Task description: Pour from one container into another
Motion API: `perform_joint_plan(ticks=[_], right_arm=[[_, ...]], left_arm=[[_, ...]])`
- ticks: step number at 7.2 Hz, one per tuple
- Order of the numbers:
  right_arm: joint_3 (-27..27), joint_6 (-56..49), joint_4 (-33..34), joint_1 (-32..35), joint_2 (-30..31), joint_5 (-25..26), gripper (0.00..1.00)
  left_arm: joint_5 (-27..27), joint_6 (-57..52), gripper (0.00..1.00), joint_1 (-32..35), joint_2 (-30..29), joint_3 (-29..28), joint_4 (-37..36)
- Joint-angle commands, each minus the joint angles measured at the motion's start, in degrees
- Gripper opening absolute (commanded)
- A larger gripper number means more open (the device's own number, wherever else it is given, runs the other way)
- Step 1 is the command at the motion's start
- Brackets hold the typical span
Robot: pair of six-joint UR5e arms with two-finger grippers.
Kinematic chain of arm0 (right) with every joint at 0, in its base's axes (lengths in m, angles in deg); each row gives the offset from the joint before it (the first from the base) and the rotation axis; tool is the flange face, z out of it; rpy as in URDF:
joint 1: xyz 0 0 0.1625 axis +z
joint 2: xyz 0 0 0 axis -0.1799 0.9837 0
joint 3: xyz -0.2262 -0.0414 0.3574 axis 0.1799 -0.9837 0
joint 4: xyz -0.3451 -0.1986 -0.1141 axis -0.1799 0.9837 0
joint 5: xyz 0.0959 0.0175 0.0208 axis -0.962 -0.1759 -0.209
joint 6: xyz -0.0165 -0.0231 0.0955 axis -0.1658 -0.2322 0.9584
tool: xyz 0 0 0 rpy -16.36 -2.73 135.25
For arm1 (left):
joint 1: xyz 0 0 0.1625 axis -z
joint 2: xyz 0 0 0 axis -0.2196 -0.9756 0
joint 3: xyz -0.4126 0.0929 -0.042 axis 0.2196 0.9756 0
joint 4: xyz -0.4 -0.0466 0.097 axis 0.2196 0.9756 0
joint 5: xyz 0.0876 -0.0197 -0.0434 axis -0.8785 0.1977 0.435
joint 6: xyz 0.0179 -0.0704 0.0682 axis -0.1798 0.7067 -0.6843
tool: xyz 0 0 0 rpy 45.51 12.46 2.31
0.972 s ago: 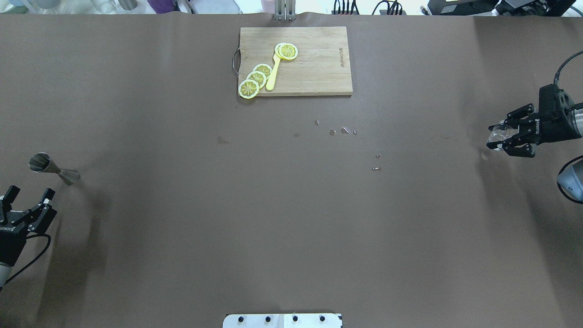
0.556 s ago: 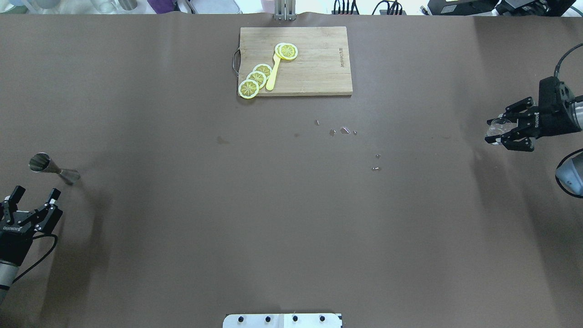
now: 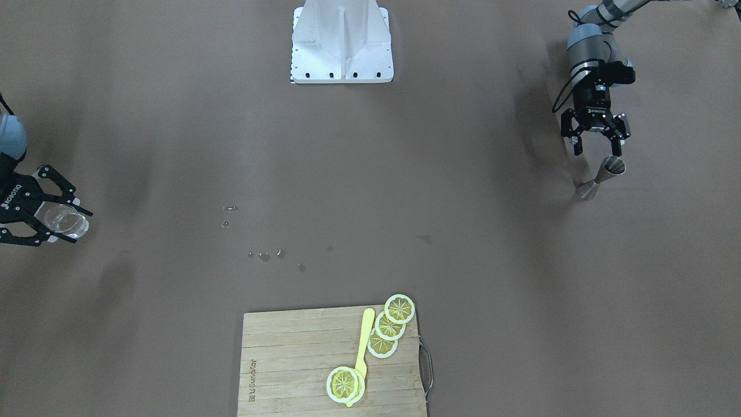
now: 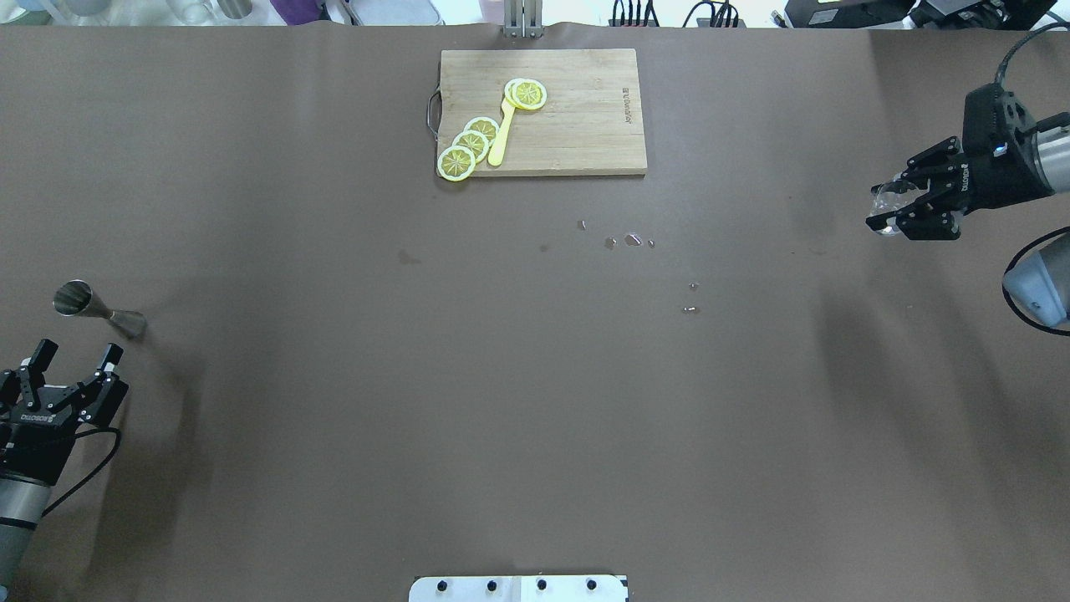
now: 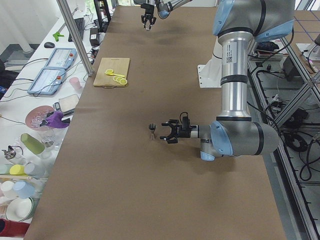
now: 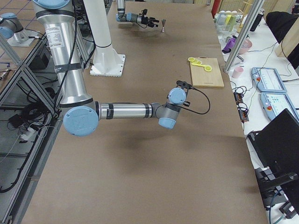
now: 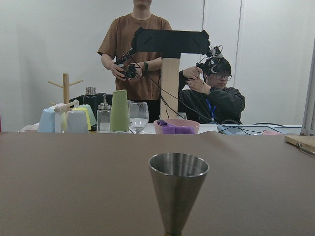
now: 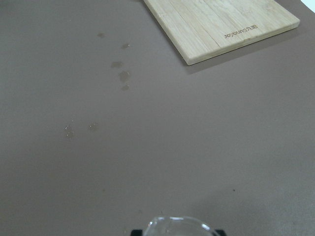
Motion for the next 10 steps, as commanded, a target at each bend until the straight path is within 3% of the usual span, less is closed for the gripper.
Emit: perform_joint_plan(ticks=[1, 3, 6, 10], right_arm=[[6.7, 0.4, 9.3, 0.2, 0.1, 0.3, 0.0], [9.1, 0.4, 11.9, -0.1, 0.1, 0.6, 0.0], [19.6, 0.4, 26.2, -1.6, 0.5, 3.6, 0.0], [22.0, -0.3, 28.3, -5.7, -0.2, 6.7, 0.0]], left_arm=[[0.0, 0.1, 0.96, 0.7, -0.8, -0.1, -0.5], [0.0, 1.1, 0.96, 2.3, -1.4, -0.5, -0.5], [0.6, 1.3, 0.96, 4.3, -2.1, -0.6, -2.0], [0.7, 9.0, 0.96, 5.8, -2.9, -0.3, -8.8]])
